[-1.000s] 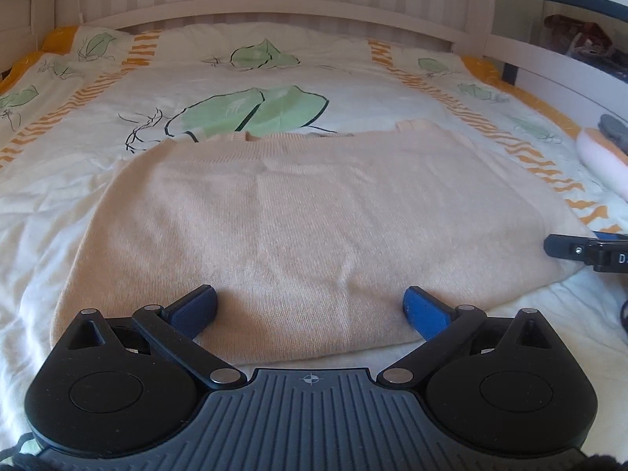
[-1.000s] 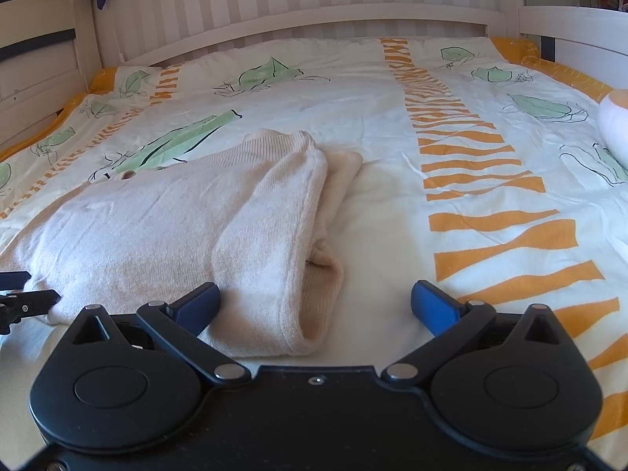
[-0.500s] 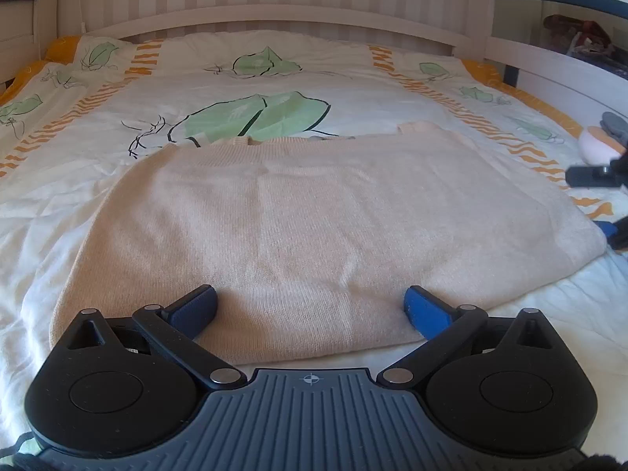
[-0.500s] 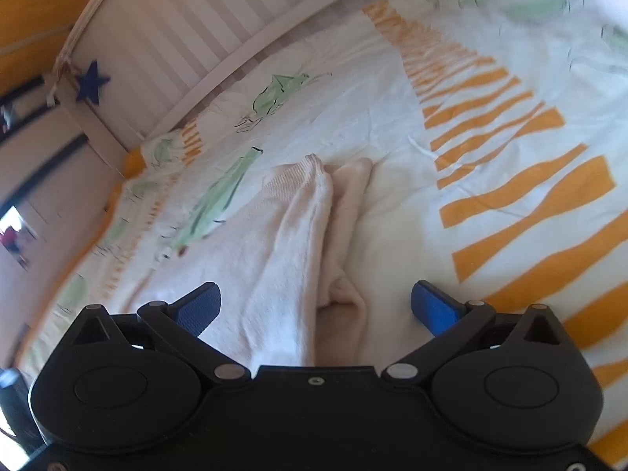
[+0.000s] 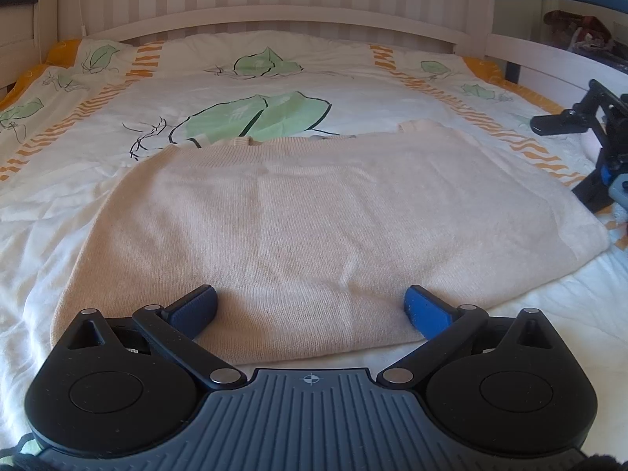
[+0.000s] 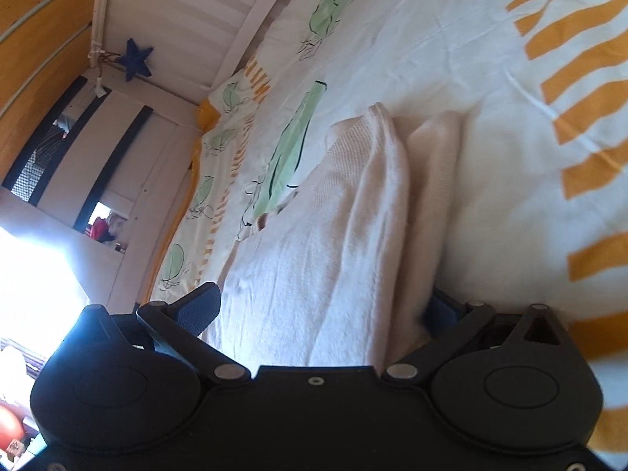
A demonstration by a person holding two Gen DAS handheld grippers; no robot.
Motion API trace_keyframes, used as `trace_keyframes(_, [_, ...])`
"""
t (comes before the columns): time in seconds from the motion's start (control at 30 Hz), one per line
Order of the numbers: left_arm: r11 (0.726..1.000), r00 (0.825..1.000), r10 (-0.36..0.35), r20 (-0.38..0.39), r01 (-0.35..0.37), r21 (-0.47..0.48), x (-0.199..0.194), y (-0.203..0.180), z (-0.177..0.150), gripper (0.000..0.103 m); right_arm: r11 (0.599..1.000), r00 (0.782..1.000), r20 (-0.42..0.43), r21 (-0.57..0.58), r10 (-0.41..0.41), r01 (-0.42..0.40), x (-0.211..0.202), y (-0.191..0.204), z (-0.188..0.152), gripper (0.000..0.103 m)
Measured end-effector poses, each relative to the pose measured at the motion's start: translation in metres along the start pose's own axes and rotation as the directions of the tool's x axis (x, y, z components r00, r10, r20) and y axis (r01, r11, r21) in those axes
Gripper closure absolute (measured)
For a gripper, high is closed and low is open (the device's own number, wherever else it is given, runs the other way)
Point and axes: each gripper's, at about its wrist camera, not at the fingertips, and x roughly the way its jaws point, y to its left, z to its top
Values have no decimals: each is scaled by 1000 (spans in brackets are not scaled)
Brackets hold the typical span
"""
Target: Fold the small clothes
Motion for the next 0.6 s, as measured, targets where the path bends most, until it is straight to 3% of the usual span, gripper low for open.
trace_keyframes(0.23, [1000,1000,1,-23,-1,1,1,1,4,0,993,999,24,-109,-39,41,-1,13,-7,0])
trace_keyframes(0.37, [1000,997,-9,-81,8,-20,2,3,16,0,978,997,-18,-198,-76,71,3,22,-7,0])
trace_keyframes(0.47, [999,992,7,-129,-12,-39,1,0,35,2,973,996,-30,-215,-88,80,2,23,-7,1])
trace_keyframes(0.6, [998,995,8,-104,-15,-67,6,-5,76,2,965,994,-38,-245,-104,92,3,26,-8,1])
